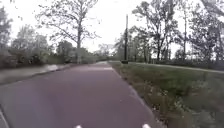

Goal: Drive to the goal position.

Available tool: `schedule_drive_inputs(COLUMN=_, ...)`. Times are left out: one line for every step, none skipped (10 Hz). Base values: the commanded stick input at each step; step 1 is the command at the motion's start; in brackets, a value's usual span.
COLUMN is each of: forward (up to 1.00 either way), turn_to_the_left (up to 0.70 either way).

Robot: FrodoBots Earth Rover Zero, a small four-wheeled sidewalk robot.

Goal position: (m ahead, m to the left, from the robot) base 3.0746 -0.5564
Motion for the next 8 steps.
schedule_drive_inputs(forward=1.0, turn_to_the_left=0.0)
schedule_drive_inputs(forward=1.0, turn_to_the_left=0.0)
schedule_drive_inputs(forward=1.0, turn_to_the_left=0.0)
schedule_drive_inputs(forward=1.0, turn_to_the_left=0.0)
schedule_drive_inputs(forward=1.0, turn_to_the_left=0.0)
schedule_drive_inputs(forward=1.0, turn_to_the_left=0.0)
schedule_drive_inputs(forward=1.0, turn_to_the_left=0.0)
schedule_drive_inputs(forward=1.0, turn_to_the_left=0.0)
